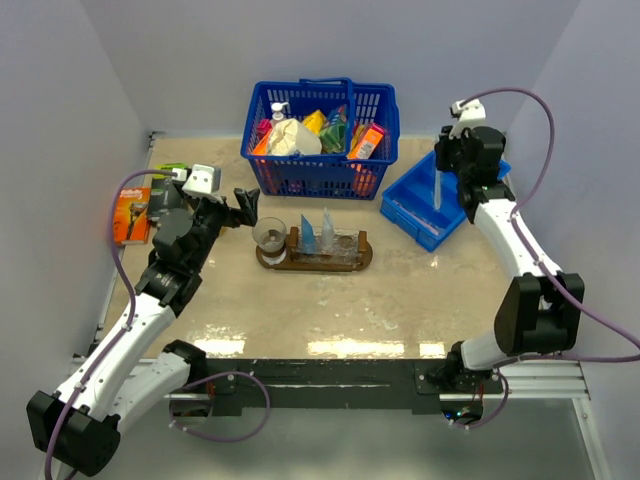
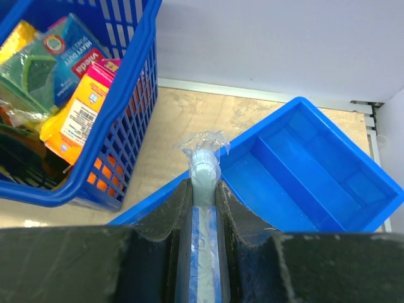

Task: Prepare toiletry sets of a toothbrush and toothpaste on the tray

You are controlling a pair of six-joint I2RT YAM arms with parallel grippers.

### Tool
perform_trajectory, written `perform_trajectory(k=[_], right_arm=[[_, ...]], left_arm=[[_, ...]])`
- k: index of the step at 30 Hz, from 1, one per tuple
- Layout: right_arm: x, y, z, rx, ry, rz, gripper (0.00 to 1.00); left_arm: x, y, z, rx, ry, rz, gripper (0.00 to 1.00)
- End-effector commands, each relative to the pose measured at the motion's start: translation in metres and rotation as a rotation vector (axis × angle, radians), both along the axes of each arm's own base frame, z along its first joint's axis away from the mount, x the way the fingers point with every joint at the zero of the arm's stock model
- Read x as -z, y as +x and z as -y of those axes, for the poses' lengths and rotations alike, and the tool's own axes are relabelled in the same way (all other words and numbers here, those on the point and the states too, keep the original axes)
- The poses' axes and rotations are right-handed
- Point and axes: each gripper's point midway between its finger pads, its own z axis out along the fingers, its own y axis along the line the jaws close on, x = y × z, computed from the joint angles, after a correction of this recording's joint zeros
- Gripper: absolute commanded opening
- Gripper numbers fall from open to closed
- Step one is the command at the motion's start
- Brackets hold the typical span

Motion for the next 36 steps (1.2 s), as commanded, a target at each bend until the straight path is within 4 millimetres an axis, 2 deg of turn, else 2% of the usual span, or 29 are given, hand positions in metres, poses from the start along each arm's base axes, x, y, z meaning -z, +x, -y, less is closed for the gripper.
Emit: perform_trajectory(k=[1,6,9,10,11,13,14,16,20,23,30,36], right_arm=[[-0.048,-0.016,-0.003,0.012,0.050,0.123,0.00],[-0.078,-0.044,-0.018,-0.030,0.115,0.186,0.00],[-0.101,-0.069,-0.035,-0.097,0.171,0.253,0.00],[-0.099,-0.076,-0.046,-0.133,0.185,0.258,0.00],[-0.119,-0.090,-0.053,-0.163,0.208,0.316,0.00],[-0.126,-0.104,-0.073,-0.223,0.230,0.343,0.00],[-0.137,-0.114,-0.081,-0.252,0.238,0.377,0.00],[-0.142,-0.126,-0.103,-0.321,0.253,0.390,0.00],[-0.156,-0.147,-0.136,-0.449,0.299,0.425,0.00],[-0.159,-0.158,-0.156,-0.526,0.311,0.444,0.00],[-0.132,-0.163,-0.197,-0.637,0.317,0.391,0.00],[-0.112,-0.165,-0.217,-0.673,0.323,0.373,0.00]], left_arm=[[-0.012,0.000,-0.006,-0.020,0.006,0.045,1.00],[-0.010,0.001,-0.004,-0.014,0.004,0.038,1.00],[-0.009,0.001,-0.003,-0.007,0.003,0.035,1.00],[-0.009,0.002,-0.003,-0.007,0.002,0.033,1.00],[-0.008,0.002,-0.002,-0.004,0.002,0.030,1.00],[-0.006,0.003,-0.001,-0.002,0.004,0.026,1.00],[-0.006,0.002,-0.001,-0.002,0.002,0.027,1.00],[-0.005,0.003,0.000,0.001,0.001,0.023,1.00],[-0.005,0.002,0.000,0.004,0.001,0.025,1.00],[-0.006,0.002,0.000,0.005,0.000,0.028,1.00],[-0.005,0.002,0.001,0.008,0.004,0.027,1.00],[-0.003,0.004,0.001,0.008,0.008,0.024,1.00]])
